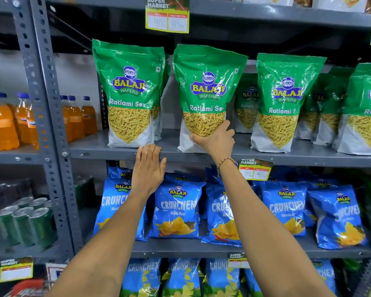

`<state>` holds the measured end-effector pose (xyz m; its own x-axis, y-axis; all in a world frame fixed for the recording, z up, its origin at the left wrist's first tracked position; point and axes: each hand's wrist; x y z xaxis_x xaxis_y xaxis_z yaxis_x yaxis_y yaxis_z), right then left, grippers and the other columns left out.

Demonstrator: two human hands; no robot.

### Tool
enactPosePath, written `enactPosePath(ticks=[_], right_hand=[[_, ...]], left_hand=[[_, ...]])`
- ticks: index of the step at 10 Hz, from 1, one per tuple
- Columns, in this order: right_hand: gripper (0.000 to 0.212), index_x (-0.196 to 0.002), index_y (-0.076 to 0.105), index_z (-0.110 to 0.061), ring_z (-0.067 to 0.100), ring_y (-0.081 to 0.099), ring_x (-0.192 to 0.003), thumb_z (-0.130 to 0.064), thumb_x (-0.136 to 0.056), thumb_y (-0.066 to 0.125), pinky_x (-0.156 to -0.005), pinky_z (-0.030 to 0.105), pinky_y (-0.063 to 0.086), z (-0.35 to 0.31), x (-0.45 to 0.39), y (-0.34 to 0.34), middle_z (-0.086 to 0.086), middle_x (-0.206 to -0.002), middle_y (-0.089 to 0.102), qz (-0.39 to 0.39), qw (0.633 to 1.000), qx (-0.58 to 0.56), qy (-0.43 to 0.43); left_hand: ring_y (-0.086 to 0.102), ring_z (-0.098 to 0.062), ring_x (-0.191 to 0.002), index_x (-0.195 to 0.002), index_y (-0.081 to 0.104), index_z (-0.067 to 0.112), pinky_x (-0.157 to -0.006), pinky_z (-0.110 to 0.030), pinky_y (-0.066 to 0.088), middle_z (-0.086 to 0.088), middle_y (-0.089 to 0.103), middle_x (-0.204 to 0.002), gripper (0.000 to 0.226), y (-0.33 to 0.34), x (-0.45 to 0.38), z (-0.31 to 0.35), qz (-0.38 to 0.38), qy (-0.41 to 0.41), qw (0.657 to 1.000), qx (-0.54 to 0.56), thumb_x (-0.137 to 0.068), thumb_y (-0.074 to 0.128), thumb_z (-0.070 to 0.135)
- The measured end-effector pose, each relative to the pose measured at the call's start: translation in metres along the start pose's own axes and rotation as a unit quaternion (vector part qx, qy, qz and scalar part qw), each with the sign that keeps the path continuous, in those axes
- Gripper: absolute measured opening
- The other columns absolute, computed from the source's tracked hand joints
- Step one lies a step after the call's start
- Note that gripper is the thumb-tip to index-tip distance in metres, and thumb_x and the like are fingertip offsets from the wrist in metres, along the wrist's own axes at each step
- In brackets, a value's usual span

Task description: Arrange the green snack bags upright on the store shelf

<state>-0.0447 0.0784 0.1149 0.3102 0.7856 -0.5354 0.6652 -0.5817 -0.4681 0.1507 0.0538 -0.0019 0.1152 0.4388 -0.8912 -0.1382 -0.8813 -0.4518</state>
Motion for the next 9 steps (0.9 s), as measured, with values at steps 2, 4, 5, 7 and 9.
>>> enactPosePath(ticks=[2,4,5,7,9], right_hand=[[0.103,-0.135,0.028,-0.004,0.039,0.049,-0.118,-0.056,-0.063,0.077,-0.098,0.042,0.043,-0.001,-0.008,0.003,0.02,-0.132,0.042,-0.018,1.0,0.009,0.009],[0.102,-0.136,0.027,-0.004,0.038,0.047,-0.12,-0.054,-0.063,0.079,-0.1,0.043,0.041,-0.004,-0.015,0.007,0.021,-0.133,0.04,-0.03,0.999,0.011,0.019],[0.104,-0.137,0.026,-0.005,0.038,0.046,-0.121,-0.054,-0.063,0.079,-0.1,0.043,0.041,-0.005,-0.016,0.008,0.021,-0.133,0.04,-0.04,0.999,0.012,0.019],[0.105,-0.137,0.027,-0.003,0.039,0.048,-0.118,-0.059,-0.063,0.077,-0.098,0.044,0.043,-0.003,-0.012,0.006,0.021,-0.132,0.041,-0.038,0.999,0.009,0.004],[0.115,-0.142,0.017,0.006,0.037,0.038,-0.126,-0.07,-0.07,0.063,-0.105,0.043,0.035,-0.001,0.0,-0.01,0.024,-0.138,0.034,-0.064,0.998,-0.012,0.001]], left_hand=[[0.043,-0.036,-0.118,-0.122,0.044,0.001,-0.112,-0.047,0.022,-0.02,0.051,-0.119,0.04,-0.002,0.0,0.0,-0.01,0.0,1.0,-0.006,-0.098,0.032,0.03],[0.045,-0.037,-0.119,-0.122,0.044,0.001,-0.112,-0.047,0.022,-0.019,0.051,-0.119,0.04,-0.005,0.0,0.001,-0.023,-0.001,1.0,-0.005,-0.098,0.031,0.031],[0.045,-0.037,-0.119,-0.122,0.043,0.002,-0.112,-0.047,0.022,-0.019,0.051,-0.119,0.039,-0.007,-0.001,0.001,-0.023,-0.006,1.0,-0.007,-0.098,0.03,0.031],[0.048,-0.035,-0.12,-0.12,0.049,0.002,-0.113,-0.045,0.02,-0.016,0.054,-0.119,0.041,-0.013,-0.002,0.004,-0.043,-0.023,0.999,0.02,-0.099,0.031,0.031],[0.047,-0.036,-0.125,-0.128,0.051,-0.002,-0.114,-0.045,0.023,-0.018,0.056,-0.126,0.048,-0.03,-0.013,0.027,-0.035,-0.052,0.994,0.085,-0.1,0.028,0.03]])
Point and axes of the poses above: each hand's wrist, its own x-axis away from the middle knuckle, its own y-axis out of the palm, z = x × y
